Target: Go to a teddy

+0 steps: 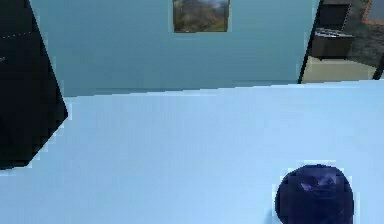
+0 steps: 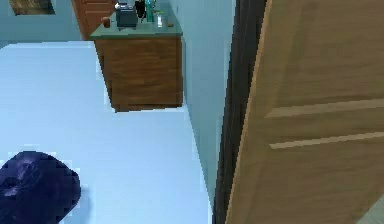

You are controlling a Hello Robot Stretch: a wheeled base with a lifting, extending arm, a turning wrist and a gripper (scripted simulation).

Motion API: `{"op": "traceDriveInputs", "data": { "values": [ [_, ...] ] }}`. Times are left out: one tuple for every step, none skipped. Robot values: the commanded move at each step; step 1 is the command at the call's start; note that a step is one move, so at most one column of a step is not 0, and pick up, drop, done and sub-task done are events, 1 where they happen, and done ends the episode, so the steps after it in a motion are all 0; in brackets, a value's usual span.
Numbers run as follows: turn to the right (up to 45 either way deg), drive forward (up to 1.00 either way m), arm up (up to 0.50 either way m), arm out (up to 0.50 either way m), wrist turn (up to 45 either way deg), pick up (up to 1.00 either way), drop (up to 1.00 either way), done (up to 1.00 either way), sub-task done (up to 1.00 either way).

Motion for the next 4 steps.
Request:
{"op": "traceDriveInputs", "data": {
  "values": [
    [0.0,1.00,0.00,0.00,0.0,0.00,0.00,0.00,0.00],
    [0.0,0.20,0.00,0.00,0.0,0.00,0.00,0.00,0.00],
    [33.0,0.00,0.00,0.00,0.0,0.00,0.00,0.00,0.00],
    [0.0,0.20,0.00,0.00,0.0,0.00,0.00,0.00,0.00]
  ]
}}
